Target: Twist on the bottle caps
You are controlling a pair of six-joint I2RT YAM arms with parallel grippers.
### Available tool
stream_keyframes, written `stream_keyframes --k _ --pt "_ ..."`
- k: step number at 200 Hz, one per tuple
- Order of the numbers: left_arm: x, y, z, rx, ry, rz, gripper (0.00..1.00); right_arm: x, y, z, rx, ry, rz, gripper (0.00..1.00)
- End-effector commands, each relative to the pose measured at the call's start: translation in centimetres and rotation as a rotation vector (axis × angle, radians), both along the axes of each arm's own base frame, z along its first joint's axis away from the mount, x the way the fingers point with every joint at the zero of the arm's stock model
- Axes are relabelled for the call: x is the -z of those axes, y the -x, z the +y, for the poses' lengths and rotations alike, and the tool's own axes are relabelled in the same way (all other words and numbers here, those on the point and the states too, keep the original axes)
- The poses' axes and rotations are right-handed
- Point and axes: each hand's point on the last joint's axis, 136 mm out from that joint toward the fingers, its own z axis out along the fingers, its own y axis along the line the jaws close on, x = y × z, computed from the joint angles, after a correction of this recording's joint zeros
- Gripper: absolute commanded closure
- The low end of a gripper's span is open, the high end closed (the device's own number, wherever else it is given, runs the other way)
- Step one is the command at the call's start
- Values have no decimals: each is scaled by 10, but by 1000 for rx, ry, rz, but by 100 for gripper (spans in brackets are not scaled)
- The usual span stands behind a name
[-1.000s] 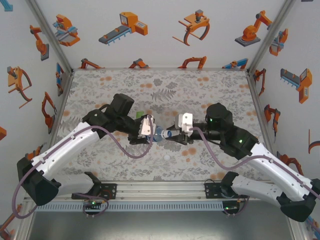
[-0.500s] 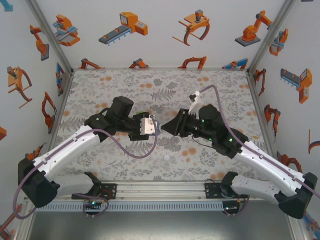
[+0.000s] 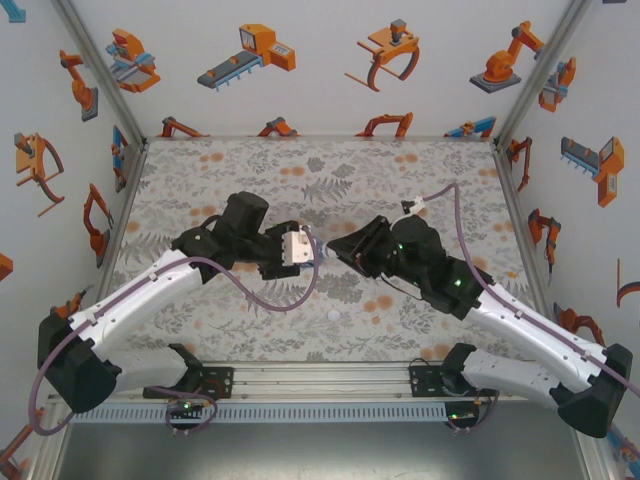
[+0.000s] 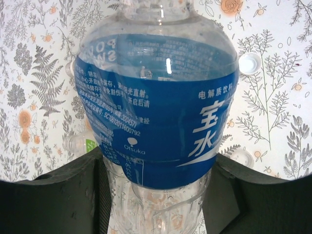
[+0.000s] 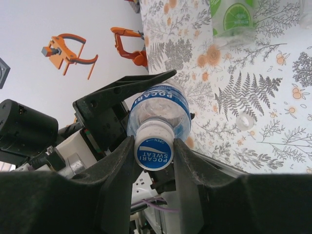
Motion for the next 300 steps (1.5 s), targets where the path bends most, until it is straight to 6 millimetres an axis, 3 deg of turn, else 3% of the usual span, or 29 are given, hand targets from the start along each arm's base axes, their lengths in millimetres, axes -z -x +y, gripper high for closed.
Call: stream_keyframes --k 1,34,76,111,159,192,244,264,300 --pt "-42 10 -26 117 156 -54 100 27 -4 -9 36 129 36 80" --pt "-33 8 -25 113 123 -47 100 15 -5 -8 -2 185 -12 64" --pt "-22 7 -25 112 90 -28 100 7 -6 -12 -24 259 -50 64" --pt "-23 7 -25 110 88 -24 100 6 -7 -3 -58 269 -45 62" --pt "-17 9 -22 108 67 -8 100 -8 -9 -2 -71 279 -102 49" --pt "-15 11 -20 110 59 -2 100 -31 -11 -9 -81 317 -216 41" --pt "-17 19 -20 139 56 32 100 -90 3 -24 -212 493 -645 42" --pt "-21 27 -21 173 66 63 100 -107 28 -19 -382 572 -925 43" --pt "-30 51 -21 277 82 144 100 -108 82 -7 -728 657 -1332 41"
